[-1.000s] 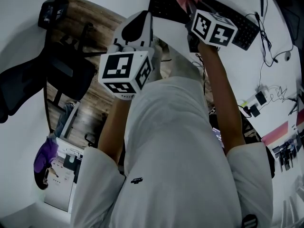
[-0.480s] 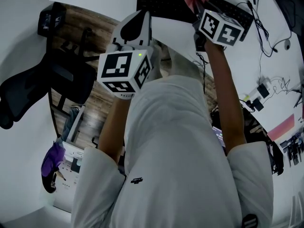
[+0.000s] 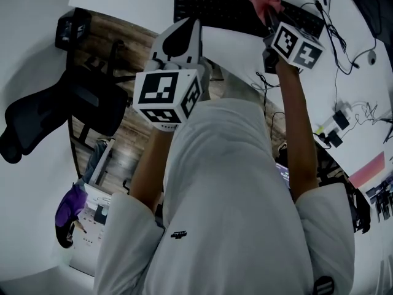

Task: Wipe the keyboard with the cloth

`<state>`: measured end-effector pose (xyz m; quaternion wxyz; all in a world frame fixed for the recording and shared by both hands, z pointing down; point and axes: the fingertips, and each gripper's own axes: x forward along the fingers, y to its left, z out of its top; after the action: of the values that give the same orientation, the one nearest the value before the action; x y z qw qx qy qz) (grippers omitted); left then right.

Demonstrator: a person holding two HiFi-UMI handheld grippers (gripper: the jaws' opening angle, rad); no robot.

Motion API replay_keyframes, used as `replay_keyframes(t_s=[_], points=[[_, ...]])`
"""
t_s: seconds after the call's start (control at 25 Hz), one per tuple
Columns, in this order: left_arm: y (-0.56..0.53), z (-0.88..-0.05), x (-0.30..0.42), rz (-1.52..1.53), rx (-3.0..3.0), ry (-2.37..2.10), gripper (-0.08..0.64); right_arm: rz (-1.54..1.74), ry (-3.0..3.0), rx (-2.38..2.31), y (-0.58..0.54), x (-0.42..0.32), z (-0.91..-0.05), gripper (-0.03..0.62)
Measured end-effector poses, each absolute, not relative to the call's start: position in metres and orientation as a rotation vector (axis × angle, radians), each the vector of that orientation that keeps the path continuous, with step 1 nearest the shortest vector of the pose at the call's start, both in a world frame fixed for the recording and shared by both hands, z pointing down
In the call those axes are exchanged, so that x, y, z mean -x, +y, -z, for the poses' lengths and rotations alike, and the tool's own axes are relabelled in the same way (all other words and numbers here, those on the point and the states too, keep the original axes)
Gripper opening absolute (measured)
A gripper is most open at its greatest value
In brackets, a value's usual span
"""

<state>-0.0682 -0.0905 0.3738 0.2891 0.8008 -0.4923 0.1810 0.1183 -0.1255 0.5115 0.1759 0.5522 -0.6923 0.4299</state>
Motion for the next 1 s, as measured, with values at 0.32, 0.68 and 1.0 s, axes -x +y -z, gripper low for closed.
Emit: replay_keyframes(t_s=[0.32,0.68,1.0], points=[[-0.085,-0.377,0.046,-0.472,-2.139,-1.314,0.023,-1.194,-1.949,-1.587,-0.121,-0.153,-0.512,0.029],[-0.078,-0.379,0.033,-0.475,-2.135,-1.307,0.023,-1.16,-1.905,-1.632,-0.111,-0.192,-0.512,0.029],[-0.081,-0.379,0.028,-0.485,-2.139,-1.309,0.023,-1.155,-1.834,-1.713,-0.1,-0.236,-0.513,0.029]])
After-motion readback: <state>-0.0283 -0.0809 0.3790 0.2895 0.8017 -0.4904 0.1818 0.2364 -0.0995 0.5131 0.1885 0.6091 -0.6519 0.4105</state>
